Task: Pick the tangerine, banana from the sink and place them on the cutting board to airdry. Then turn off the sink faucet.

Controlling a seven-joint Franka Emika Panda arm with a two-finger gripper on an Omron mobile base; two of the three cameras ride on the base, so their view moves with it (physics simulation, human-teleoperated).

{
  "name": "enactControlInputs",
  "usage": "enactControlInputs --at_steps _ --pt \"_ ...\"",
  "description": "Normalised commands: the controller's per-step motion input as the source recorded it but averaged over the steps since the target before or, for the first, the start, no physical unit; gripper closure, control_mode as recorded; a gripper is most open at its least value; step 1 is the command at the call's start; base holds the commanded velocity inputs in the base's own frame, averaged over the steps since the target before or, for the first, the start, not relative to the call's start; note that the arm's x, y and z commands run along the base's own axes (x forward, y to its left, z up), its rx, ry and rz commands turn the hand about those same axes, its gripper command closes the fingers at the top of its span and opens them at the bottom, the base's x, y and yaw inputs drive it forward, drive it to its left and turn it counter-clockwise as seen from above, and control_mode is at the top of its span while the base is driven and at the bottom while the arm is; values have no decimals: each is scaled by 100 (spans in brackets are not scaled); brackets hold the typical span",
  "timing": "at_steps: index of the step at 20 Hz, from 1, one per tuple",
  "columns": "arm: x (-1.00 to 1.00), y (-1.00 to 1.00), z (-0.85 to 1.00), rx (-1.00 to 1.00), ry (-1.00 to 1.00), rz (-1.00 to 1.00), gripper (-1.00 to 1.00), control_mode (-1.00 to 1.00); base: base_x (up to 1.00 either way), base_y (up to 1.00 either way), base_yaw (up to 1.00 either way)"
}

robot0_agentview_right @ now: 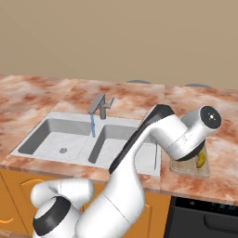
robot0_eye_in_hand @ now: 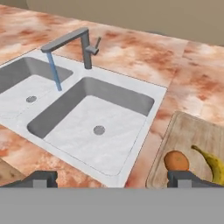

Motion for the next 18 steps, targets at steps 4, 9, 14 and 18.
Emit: enactControlInputs --at_steps 4,9,14,18 --pt "-26 59 -2 -3 -4 29 -100 -100 0 0 0" --pt "-1 80 0 -10 -5 22 -100 -100 0 0 0" --pt "0 41 2 0 -6 21 -100 -100 0 0 0" --pt "0 41 2 0 -9 13 -100 -100 0 0 0"
